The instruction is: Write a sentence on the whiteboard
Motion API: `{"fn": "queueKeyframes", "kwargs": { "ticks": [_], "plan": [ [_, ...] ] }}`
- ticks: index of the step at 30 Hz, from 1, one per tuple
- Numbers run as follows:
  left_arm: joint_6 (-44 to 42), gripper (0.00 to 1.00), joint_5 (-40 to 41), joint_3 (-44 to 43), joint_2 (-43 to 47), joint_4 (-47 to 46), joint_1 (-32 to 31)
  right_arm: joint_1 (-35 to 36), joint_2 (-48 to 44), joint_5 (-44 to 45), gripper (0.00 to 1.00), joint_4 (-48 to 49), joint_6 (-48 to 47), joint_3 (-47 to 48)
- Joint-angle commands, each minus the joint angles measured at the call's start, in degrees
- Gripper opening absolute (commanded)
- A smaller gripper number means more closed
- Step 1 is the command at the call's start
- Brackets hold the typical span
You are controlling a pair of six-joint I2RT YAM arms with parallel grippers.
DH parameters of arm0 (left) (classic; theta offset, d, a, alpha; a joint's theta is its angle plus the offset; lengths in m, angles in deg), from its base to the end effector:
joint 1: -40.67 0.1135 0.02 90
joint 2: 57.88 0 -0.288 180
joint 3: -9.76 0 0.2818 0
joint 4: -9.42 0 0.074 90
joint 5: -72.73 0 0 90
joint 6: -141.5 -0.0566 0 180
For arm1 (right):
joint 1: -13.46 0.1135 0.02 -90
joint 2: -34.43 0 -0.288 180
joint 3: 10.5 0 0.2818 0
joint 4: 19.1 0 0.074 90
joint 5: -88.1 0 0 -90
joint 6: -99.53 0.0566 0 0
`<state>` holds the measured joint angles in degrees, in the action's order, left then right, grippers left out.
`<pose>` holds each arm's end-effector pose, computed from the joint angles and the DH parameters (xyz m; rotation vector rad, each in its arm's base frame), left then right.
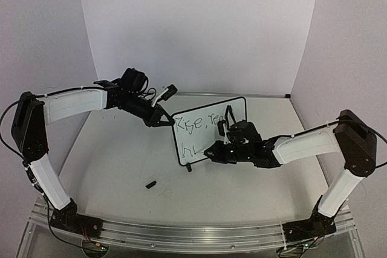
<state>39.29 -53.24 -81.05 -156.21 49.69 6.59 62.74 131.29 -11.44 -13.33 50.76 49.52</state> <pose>0.3306 -0.2638 0.2728 1.2083 2.0688 -0.9318 0.2480 0.3026 0.1635 -0.2708 2.2971 1.0628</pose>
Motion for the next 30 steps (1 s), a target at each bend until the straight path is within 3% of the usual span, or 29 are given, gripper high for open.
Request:
{"fn": "queueKeyframes", "kwargs": {
  "ticks": [1, 11, 30],
  "plan": [
    [-3.2, 0.00, 3.2, 0.7, -1.9, 6.4, -1.3, -0.3, -0.9, 2.0, 0.00, 1.9, -0.9, -0.1],
    [-3.2, 0.00, 3.4, 0.6, -1.7, 6.4, -1.5, -0.3, -5.4, -3.0, 0.00, 6.2, -3.8, 0.4],
    [-3.3, 0.00, 3.3, 0.6, -1.8, 6.4, -1.5, -0.3, -1.0, 2.2, 0.00, 6.3, -3.1, 2.9]
  ]
}}
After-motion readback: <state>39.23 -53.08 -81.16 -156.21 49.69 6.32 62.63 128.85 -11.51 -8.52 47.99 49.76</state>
